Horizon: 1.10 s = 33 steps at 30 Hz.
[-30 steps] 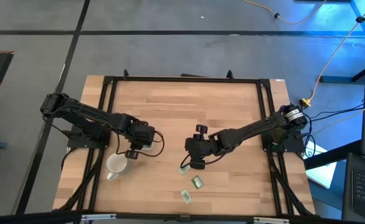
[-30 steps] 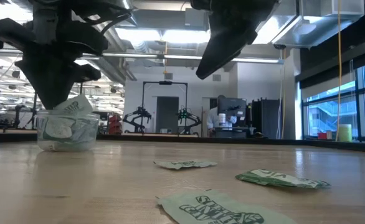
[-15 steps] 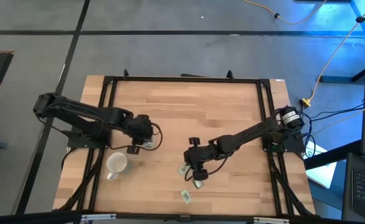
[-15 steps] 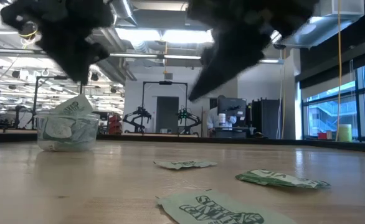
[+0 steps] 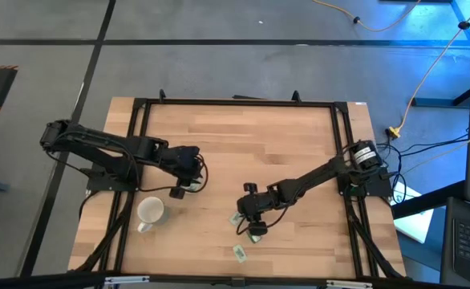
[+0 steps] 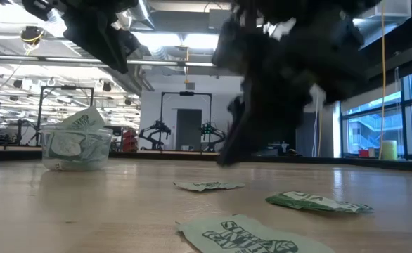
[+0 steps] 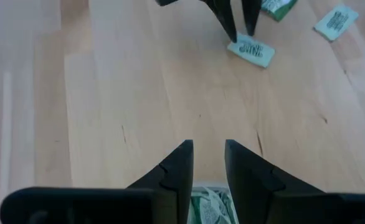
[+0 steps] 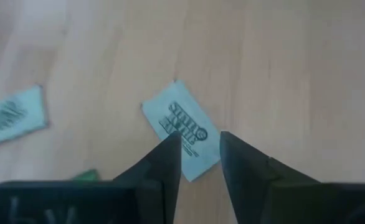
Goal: Pick and place Stevia / Truvia into bins
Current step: Put the green stevia packet into the transparent container
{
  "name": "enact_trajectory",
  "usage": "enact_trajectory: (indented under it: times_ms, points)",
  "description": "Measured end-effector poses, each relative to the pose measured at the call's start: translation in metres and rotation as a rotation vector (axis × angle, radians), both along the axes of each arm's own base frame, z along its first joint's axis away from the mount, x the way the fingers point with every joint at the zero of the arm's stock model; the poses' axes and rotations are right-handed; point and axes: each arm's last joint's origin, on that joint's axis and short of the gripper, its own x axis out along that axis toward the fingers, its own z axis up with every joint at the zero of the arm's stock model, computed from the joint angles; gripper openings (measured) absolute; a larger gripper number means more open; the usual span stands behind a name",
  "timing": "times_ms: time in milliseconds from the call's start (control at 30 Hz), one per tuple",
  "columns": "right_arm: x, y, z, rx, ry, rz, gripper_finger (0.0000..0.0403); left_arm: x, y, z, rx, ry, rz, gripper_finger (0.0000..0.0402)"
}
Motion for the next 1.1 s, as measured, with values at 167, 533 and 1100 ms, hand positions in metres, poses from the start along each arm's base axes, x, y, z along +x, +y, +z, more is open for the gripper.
enact_trajectory:
  times_ms: [167, 533, 1100]
  points:
    - [0.003, 0.001, -0.015, -0.031, 0.013, 0.031, 0.0095, 0.001, 0.0, -0.001, 0.0, 0.007, 0.002, 0.0086]
    - [0.003, 0.001, -0.02, -0.046, 0.028, 0.038, 0.0055, 0.002, 0.0, 0.0, 0.007, -0.008, 0.007, 0.0086]
    - [0.001, -0.011, 0.02, -0.401, -0.1, -0.085, 0.0002, 0.014, 0.003, 0.003, -0.204, -0.082, 0.266, 0.0086]
